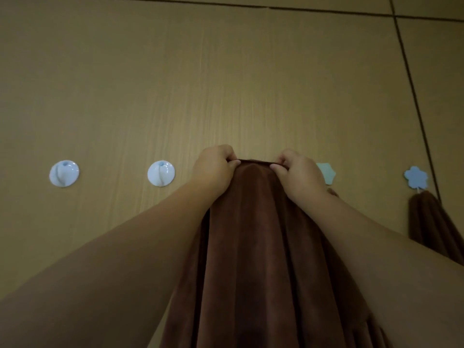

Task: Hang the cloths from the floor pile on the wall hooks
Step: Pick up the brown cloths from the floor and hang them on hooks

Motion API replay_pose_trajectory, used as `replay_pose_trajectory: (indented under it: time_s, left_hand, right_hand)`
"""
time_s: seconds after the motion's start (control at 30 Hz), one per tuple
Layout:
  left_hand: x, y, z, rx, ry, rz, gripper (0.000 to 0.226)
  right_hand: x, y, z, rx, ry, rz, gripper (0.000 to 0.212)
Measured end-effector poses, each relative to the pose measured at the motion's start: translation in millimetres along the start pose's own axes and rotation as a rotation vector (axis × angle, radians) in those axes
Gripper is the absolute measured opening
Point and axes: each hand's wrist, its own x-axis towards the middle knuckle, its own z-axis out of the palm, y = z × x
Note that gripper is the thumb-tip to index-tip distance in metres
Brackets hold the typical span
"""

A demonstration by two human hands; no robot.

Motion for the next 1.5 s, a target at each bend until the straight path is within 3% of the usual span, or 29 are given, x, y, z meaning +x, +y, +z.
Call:
replay_pose_trajectory:
  time_s: [0.27,0.5,0.7,0.83,1.03,1.2,1.5]
  left_hand:
    - [-26,-11,2,-0.065,-0.028,0.005,0.013]
    - [-53,-13,2,-0.089,-0.147,-0.002,0.020]
    - [-72,-20,-4,0.010,-0.346,0.018,0.020]
    - [-89,-28,-15,-0.024,-0.378,0.027,0.020]
    - [-123,-42,-18,-0.161,-0.322,0.017,0.007]
    - [-158,-44,-28,-0.157,-0.397,0.041,0.004]
    - [-228,18,-55,-0.202,-0.442,0.071,0.009]
  right_hand:
    - [-33,10,7,0.069,0.011,-0.090,0.016]
    - [-57,6,1,0.130,-0.190,-0.071,0.017]
    - [-79,3,-16,-0.055,-0.345,-0.062,0.021]
    - [-96,3,-28,-0.258,-0.414,-0.082,0.024]
    - [-136,0,-46,-0.400,-0.459,0.012,0.023]
    - [-171,-5,-72,-0.396,-0.564,0.093,0.021]
    - [-241,-18,-163,-0.397,-0.519,0.212,0.020]
